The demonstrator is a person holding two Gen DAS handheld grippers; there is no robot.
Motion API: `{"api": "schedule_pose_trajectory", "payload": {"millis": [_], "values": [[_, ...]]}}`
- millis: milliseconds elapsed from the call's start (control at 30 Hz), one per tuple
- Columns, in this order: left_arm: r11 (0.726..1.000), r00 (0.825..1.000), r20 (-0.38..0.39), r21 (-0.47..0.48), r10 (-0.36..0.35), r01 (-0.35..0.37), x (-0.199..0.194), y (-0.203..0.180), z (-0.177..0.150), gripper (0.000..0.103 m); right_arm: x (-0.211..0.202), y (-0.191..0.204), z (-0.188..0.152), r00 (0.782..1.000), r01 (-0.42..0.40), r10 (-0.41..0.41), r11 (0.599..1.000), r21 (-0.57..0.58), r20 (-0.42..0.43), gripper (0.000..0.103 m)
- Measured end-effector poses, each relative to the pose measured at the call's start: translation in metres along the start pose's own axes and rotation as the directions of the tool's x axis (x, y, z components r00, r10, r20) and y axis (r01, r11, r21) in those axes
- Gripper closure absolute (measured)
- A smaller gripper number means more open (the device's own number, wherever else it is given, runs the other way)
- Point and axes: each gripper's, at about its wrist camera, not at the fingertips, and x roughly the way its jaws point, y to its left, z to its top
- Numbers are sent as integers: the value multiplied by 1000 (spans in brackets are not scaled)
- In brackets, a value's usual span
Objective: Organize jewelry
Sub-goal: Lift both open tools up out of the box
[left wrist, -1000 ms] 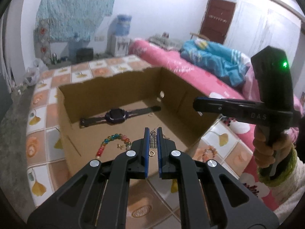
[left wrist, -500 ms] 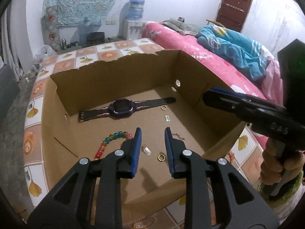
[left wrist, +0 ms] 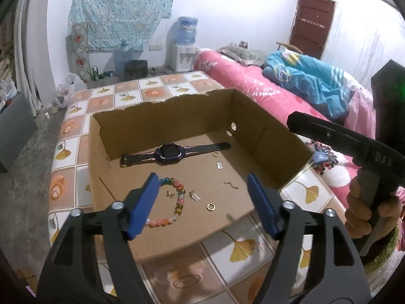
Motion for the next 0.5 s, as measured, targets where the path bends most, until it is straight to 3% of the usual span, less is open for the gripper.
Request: {"api": "schedule_pose_trajectory", "payload": {"millis": [267, 500], "values": [[1000, 995, 96, 5, -27, 26, -48, -11, -19, 18, -41, 22, -5, 998, 18, -15, 999, -38, 61, 7], [998, 991, 120, 6, -59, 58, -72, -14, -43, 15, -73, 48, -9, 993, 91, -85, 992, -82, 78, 7]]}}
